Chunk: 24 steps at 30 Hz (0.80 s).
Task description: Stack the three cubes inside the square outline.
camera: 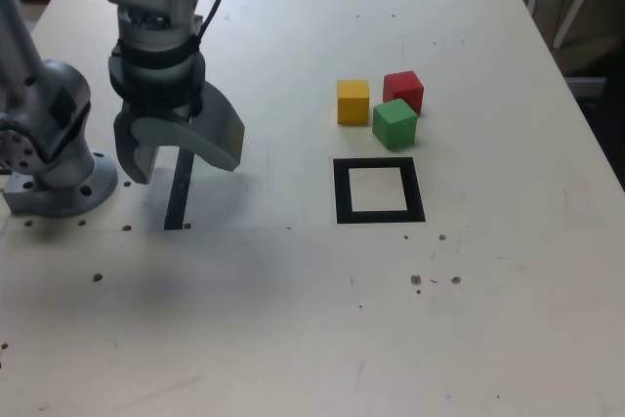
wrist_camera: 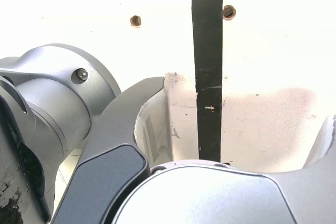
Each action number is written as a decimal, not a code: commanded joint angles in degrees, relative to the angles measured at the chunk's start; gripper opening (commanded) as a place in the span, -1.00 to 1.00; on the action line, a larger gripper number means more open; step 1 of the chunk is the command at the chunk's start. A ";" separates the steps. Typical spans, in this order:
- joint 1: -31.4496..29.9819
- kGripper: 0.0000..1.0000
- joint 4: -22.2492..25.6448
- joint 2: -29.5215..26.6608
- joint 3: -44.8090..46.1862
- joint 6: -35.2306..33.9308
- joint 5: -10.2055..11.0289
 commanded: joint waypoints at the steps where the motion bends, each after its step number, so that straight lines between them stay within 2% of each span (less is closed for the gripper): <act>1: -0.13 1.00 0.62 -0.54 -0.28 -0.16 0.03; 11: 0.25 0.98 5.27 0.24 -5.09 3.16 3.20; 24: 5.94 0.98 8.59 2.51 -12.09 13.19 3.70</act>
